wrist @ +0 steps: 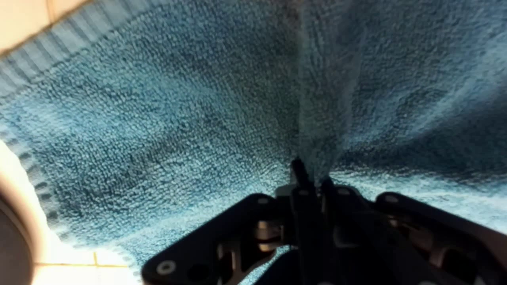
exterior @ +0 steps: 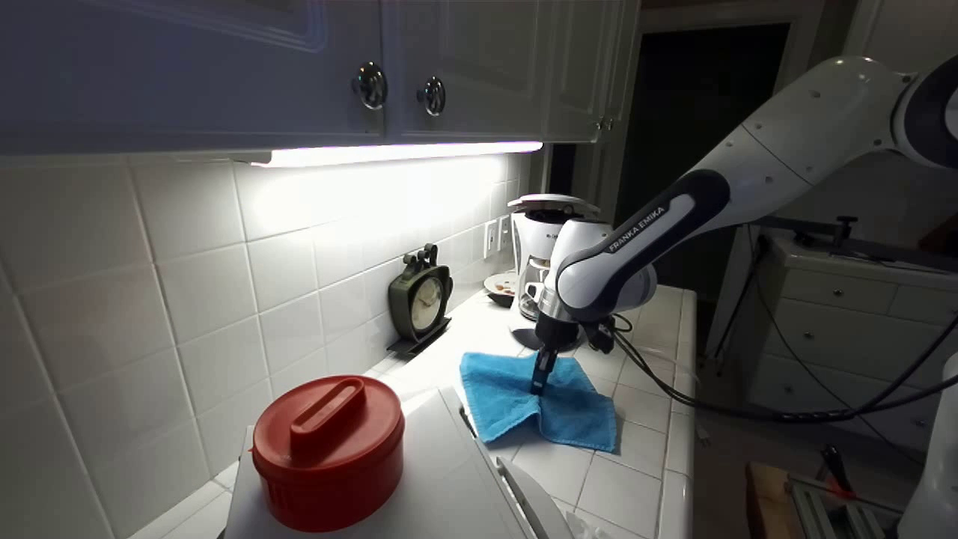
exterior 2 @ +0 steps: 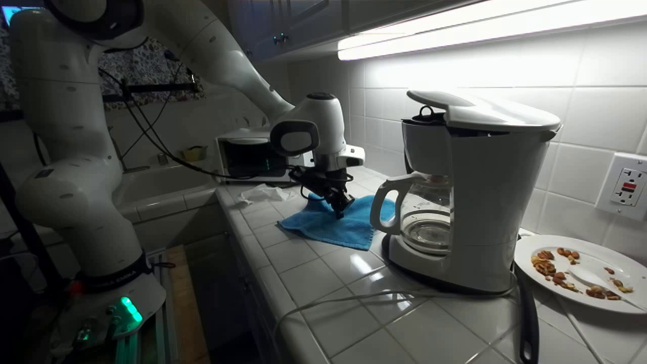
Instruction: Use the blue towel to wipe the countertop.
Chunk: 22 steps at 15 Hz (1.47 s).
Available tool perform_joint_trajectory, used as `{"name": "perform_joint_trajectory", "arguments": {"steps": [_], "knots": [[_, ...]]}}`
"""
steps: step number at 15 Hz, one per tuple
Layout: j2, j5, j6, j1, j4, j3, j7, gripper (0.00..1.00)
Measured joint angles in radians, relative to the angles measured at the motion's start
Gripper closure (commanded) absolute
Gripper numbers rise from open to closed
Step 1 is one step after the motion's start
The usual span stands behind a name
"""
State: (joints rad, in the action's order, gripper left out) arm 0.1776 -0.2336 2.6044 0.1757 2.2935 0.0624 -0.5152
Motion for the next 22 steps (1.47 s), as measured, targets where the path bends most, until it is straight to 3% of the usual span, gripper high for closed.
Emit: {"name": "perform_joint_trajectory", "arguments": {"steps": [8, 15, 22], "knots": [[-0.068, -0.014, -0.056, 0.027, 0.077, -0.005, -0.062, 0.96], [-0.110, -0.015, -0.098, -0.032, 0.121, -0.031, -0.103, 0.96], [-0.068, -0.015, -0.077, -0.078, 0.067, -0.059, -0.103, 0.96]]}}
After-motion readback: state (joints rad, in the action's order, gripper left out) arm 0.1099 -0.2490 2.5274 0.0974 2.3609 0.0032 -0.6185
